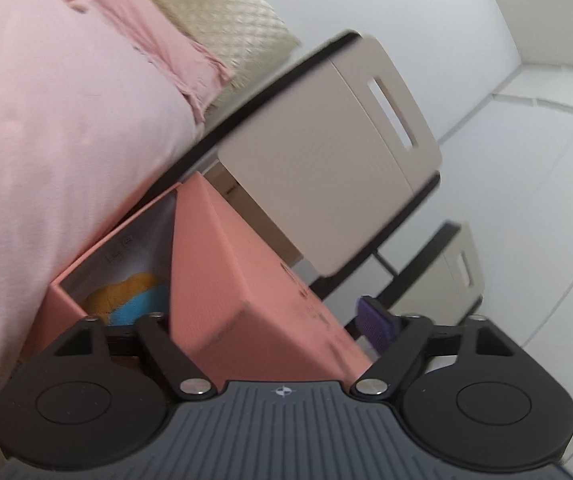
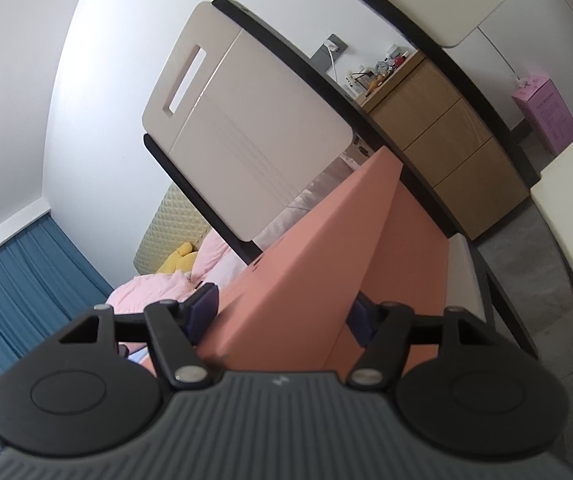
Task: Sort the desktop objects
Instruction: 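Lift and turn the lid with both tools over the open box, then lower the lid onto the box rim with both tools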
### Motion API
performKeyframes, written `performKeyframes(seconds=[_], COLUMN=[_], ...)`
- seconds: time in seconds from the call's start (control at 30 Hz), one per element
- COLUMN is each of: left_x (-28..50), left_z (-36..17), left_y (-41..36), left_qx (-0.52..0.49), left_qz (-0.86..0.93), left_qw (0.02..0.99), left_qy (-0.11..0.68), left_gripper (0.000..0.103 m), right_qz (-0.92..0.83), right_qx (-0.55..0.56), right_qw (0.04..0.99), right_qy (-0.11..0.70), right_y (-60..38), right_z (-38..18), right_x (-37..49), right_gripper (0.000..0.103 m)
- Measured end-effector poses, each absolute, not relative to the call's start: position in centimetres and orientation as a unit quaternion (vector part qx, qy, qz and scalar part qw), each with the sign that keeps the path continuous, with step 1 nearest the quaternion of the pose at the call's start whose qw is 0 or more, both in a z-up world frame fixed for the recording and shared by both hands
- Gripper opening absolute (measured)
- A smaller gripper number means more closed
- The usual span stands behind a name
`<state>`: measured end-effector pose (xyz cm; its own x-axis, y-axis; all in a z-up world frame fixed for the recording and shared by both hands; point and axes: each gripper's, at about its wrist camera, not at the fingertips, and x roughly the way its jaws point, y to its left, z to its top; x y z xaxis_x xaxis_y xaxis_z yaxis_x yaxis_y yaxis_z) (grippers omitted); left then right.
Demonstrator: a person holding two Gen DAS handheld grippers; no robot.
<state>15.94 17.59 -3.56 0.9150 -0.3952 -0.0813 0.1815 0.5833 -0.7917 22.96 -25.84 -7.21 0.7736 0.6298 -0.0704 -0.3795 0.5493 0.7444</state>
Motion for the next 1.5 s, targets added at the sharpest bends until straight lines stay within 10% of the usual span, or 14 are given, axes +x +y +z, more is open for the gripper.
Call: performKeyframes(seconds=[1.1,1.27,1.5], left_x=[8.1,8.7,9.9], left_z=[-0.9,-1.3,-1.9], left_y=[12.6,12.0,10.3], left_qx=[-0.261,-0.245,-0.184], left_qz=[0.036,0.027,0.027], left_qw=[0.964,0.968,0.980], left_qy=[0.022,0.043,0.071], left_gripper=[0.101,0.101,0.099], right_qz=[0.232,0.217,0.220], right_qx=[0.343,0.337,0.298], right_qw=[0.892,0.902,0.914], right_qy=[0.178,0.162,0.166], right_y=[-24.7,-25.2,-25.9], right_z=[-7.8,-7.3,-6.4], right_x=[22.1,21.6,19.9], right_gripper=[0.074,0.098,0.095])
